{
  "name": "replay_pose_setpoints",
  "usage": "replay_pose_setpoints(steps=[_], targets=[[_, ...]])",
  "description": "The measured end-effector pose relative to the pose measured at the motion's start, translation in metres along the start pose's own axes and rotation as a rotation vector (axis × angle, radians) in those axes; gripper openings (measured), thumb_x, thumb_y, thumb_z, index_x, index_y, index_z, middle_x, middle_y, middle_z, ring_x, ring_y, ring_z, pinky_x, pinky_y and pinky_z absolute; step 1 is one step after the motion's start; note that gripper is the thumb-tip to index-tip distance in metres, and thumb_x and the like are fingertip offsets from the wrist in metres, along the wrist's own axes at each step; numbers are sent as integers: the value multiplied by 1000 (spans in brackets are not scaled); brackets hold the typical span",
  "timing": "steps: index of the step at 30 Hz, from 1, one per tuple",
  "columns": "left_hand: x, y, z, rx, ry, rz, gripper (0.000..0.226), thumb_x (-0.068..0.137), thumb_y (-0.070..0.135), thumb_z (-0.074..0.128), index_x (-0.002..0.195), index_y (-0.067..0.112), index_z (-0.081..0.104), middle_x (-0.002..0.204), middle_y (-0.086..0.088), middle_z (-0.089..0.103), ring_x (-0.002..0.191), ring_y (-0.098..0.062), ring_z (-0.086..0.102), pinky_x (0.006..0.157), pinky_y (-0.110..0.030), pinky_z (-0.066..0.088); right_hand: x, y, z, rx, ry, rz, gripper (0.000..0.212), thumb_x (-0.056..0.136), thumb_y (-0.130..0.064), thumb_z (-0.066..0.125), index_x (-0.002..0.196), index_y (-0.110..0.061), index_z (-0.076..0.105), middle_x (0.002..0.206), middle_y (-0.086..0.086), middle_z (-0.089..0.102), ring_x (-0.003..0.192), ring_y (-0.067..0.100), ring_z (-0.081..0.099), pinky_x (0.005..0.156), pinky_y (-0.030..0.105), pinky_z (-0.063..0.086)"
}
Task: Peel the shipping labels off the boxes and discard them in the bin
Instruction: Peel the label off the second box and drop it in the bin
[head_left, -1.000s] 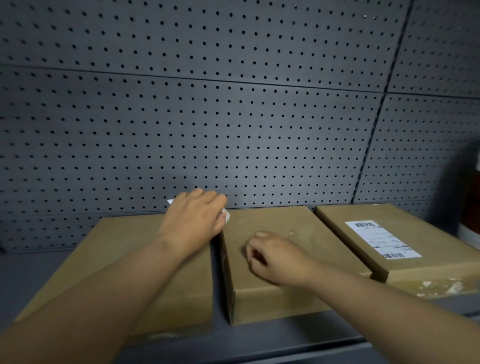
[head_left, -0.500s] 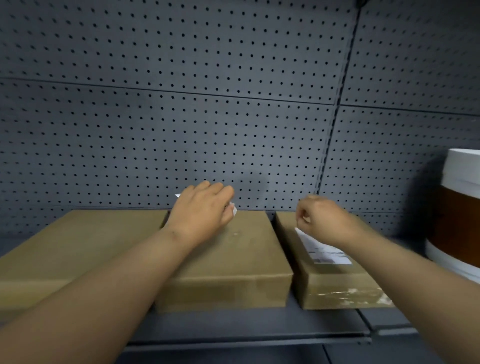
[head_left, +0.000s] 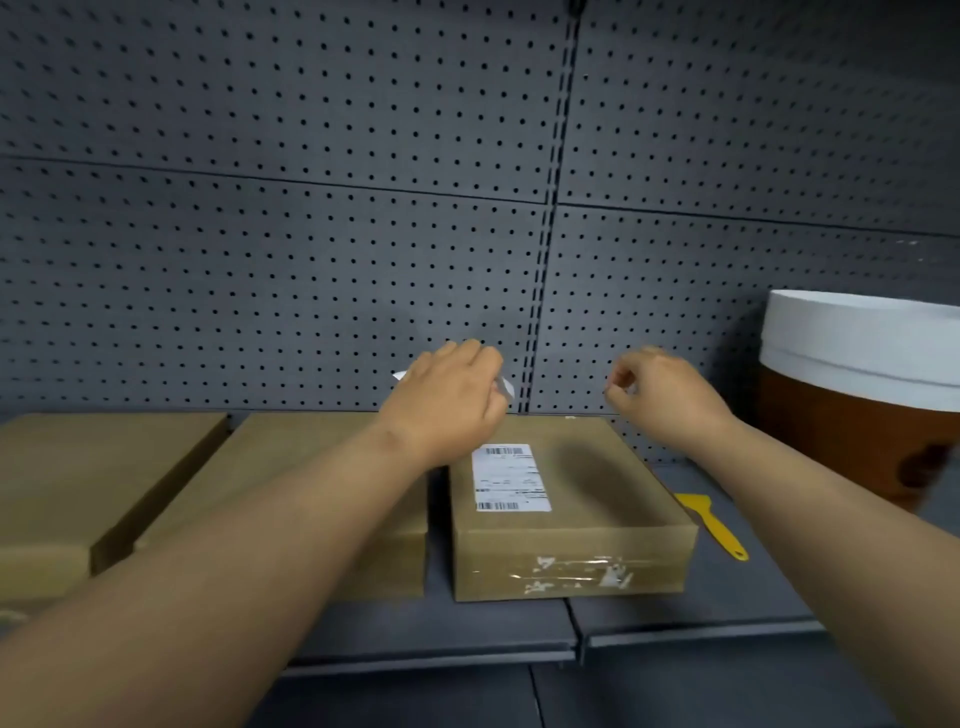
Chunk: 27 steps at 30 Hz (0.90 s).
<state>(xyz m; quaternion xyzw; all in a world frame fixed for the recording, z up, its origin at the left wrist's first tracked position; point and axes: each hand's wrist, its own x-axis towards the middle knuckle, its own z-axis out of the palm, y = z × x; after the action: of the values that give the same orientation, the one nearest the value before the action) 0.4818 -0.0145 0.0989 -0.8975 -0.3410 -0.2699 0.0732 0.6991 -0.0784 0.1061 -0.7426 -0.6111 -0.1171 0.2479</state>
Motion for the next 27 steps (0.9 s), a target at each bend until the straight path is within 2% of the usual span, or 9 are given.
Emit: replay_pose_setpoints(steps=[5, 9, 11, 14, 19, 22, 24, 25, 27], targets=[[43, 29, 4, -97, -35, 101, 30, 94, 16, 32, 116, 6, 50, 117, -10, 52, 107, -25, 44, 95, -34, 33, 1, 27, -30, 3, 45, 48, 13, 89, -19, 51, 87, -10, 61, 95, 8, 55, 83, 26, 55, 70, 36, 46], [79, 55, 6, -155, -82, 180, 31, 97, 15, 31, 121, 4, 48, 119, -13, 49, 109, -27, 44, 95, -35, 35, 0, 53, -58, -15, 126, 109, 15, 89, -20, 51, 93, -10, 61, 94, 5, 51, 81, 22, 50, 69, 30, 37], [96, 70, 7, -178, -107, 222, 32, 98, 15, 30, 123, 4, 47, 121, -14, 48, 109, -28, 44, 96, -37, 37, -2, 67, -72, -5, 180, 143, 14, 89, -20, 52, 93, -12, 62, 95, 6, 56, 81, 21, 51, 69, 28, 36], [121, 95, 8, -237, -126, 261, 36, 99, 14, 28, 129, 6, 44, 127, -13, 45, 114, -30, 44, 100, -40, 38, -6, 89, -93, 40, 266, 195, 14, 89, -21, 51, 91, -13, 63, 94, 6, 62, 72, 21, 54, 60, 28, 38], [165, 143, 8, -285, -69, 356, 36, 99, 10, 29, 133, 10, 44, 134, -9, 45, 122, -26, 42, 104, -36, 36, -4, 131, -128, 27, 368, 234, 15, 89, -24, 50, 91, -15, 61, 88, -3, 56, 63, 12, 50, 51, 23, 35], [191, 176, 10, -332, -28, 368, 37, 100, 11, 29, 134, 15, 44, 138, -5, 45, 123, -22, 43, 97, -28, 37, 4, 160, -148, 15, 391, 223, 11, 89, -23, 49, 87, -19, 59, 85, -4, 56, 68, 11, 48, 51, 20, 33], [209, 198, 13, -360, -8, 359, 36, 100, 13, 31, 133, 18, 45, 137, -4, 47, 110, -20, 48, 83, -23, 40, 9, 181, -161, 19, 400, 213, 11, 90, -22, 48, 85, -20, 58, 81, -4, 55, 67, 12, 49, 51, 20, 34], [218, 209, 15, -370, -2, 358, 35, 100, 14, 32, 132, 19, 46, 135, -4, 49, 103, -18, 49, 77, -23, 39, 12, 191, -167, 17, 401, 207, 11, 90, -21, 48, 86, -19, 59, 79, -5, 55, 66, 12, 49, 52, 20, 35], [236, 231, 19, -364, 15, 360, 32, 100, 17, 37, 131, 21, 45, 132, -6, 52, 104, -20, 49, 76, -26, 36, 17, 213, -180, 2, 406, 192, 13, 90, -21, 48, 87, -17, 60, 79, -3, 56, 68, 15, 51, 53, 21, 36]])
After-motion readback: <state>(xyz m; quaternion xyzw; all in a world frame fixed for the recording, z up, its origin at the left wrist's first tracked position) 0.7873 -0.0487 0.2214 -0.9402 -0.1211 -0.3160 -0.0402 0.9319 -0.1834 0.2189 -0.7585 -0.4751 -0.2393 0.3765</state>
